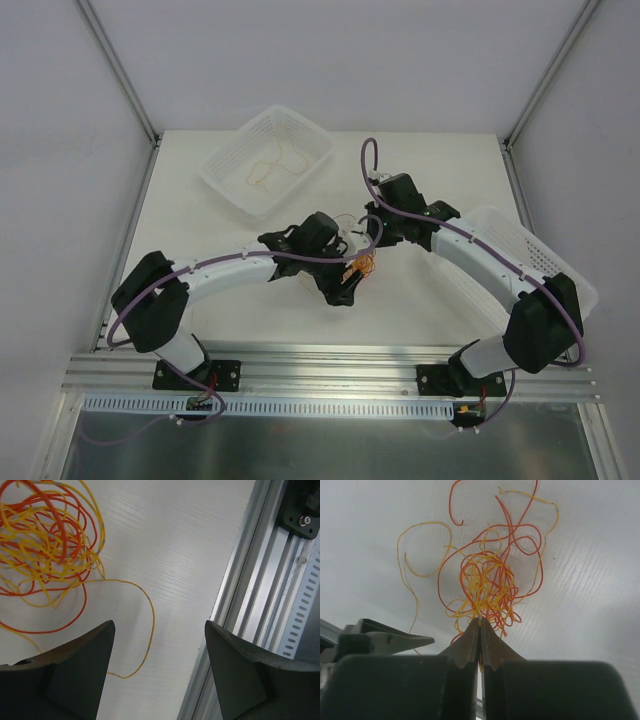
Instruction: Untangle the cables
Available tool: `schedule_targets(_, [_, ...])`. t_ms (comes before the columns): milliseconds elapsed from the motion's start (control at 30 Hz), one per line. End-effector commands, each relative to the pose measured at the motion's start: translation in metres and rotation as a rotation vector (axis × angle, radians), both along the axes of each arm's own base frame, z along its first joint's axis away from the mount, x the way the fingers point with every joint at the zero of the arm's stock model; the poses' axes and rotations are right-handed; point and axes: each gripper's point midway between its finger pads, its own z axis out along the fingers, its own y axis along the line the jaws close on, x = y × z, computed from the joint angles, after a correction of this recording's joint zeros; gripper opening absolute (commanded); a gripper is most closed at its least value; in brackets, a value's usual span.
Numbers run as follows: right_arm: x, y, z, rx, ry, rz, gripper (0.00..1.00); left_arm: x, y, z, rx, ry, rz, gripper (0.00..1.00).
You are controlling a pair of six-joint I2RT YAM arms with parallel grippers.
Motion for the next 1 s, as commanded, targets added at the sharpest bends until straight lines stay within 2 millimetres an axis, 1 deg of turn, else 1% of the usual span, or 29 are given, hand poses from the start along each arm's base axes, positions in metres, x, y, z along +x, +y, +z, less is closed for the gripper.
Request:
schedule_targets(0, [0.002,0.008,0.01,0.041,-0.019,-0.001,0.01,-0.002,-0.017,0.0,-0.02,-0.049,-0.094,0.73])
schedule_targets(33, [0.001,0.007,0.007,0.034,-0.014,-0.002,0.01,-0.004,-0.017,-0.009,0.0,-0.036,-0.098,0.72])
schedule_targets(100, [0.001,0.006,0.006,0.036,-0.014,-0.004,0.01,-0.008,-0.018,-0.017,0.021,-0.038,-0.109,0.7])
schedule_targets(200, [0.001,0.005,0.003,0.03,-0.007,-0.007,0.0,-0.007,-0.016,-0.027,0.048,-0.037,-0.091,0.66])
schedule_targets(300, [0.0,0.005,0.0,0.027,-0.004,-0.007,0.01,-0.005,-0.01,-0.035,0.071,-0.05,-0.075,0.51])
schedule_targets(333, [0.001,0.005,-0.001,0.026,-0.002,-0.007,0.01,-0.005,-0.009,-0.036,0.074,-0.053,-0.07,0.42])
schedule_targets(367, [0.0,0.005,-0.002,0.025,0.001,-0.007,0.01,-0.004,-0.008,-0.038,0.075,-0.056,-0.067,0.36])
schedule_targets(400, [0.0,0.004,-0.003,0.025,0.001,-0.01,0.01,-0.004,-0.006,-0.039,0.084,-0.06,-0.06,0.28])
schedule_targets(433, [0.001,0.004,-0.002,0.026,-0.003,-0.009,0.01,-0.004,-0.005,-0.041,0.086,-0.06,-0.055,0.16])
schedule_targets(467, [0.002,0.002,-0.004,0.023,-0.001,-0.016,0.01,-0.003,-0.004,-0.041,0.086,-0.064,-0.051,0.06])
schedule_targets(500, [0.002,0.0,-0.005,0.024,0.002,-0.023,0.01,-0.003,-0.003,-0.041,0.088,-0.071,-0.042,0.0])
schedule_targets(567, [0.005,-0.005,-0.005,0.042,0.011,-0.046,0.01,-0.003,-0.001,-0.037,0.076,-0.078,-0.03,0.0])
schedule_targets(600, [0.004,-0.009,-0.01,0.042,0.021,-0.054,0.01,-0.002,0.001,-0.033,0.069,-0.09,-0.02,0.0])
schedule_targets(633, [0.006,-0.011,-0.009,0.049,0.015,-0.062,0.01,-0.004,0.004,-0.033,0.07,-0.088,-0.009,0.0])
schedule_targets(667, [0.009,-0.019,-0.01,0.047,0.019,-0.086,0.01,-0.003,0.006,-0.03,0.064,-0.095,-0.001,0.0])
schedule_targets(733, [0.01,-0.029,-0.017,0.034,0.03,-0.112,0.01,0.0,0.012,-0.015,0.036,-0.115,0.045,0.0])
schedule_targets(767, [0.013,-0.037,-0.02,0.026,0.033,-0.137,0.01,0.003,0.016,-0.009,0.025,-0.118,0.07,0.0])
schedule_targets(800, [0.012,-0.045,-0.027,0.01,0.044,-0.156,0.01,0.007,0.02,0.01,-0.017,-0.141,0.099,0.0])
schedule_targets(833, [0.013,-0.05,-0.032,0.001,0.055,-0.17,0.01,0.01,0.027,0.016,-0.034,-0.131,0.144,0.0])
schedule_targets(867, [0.015,-0.058,-0.035,-0.004,0.064,-0.197,0.01,0.023,0.037,0.026,-0.055,-0.141,0.203,0.0])
schedule_targets(900, [0.014,-0.063,-0.04,-0.013,0.075,-0.212,0.01,0.031,0.047,0.052,-0.113,-0.19,0.243,0.0])
schedule_targets(933, [0.012,-0.068,-0.045,-0.026,0.092,-0.223,0.01,0.036,0.057,0.063,-0.142,-0.174,0.315,0.0])
schedule_targets(967, [0.012,-0.073,-0.049,-0.037,0.103,-0.236,0.01,0.054,0.076,0.078,-0.173,-0.195,0.405,0.0])
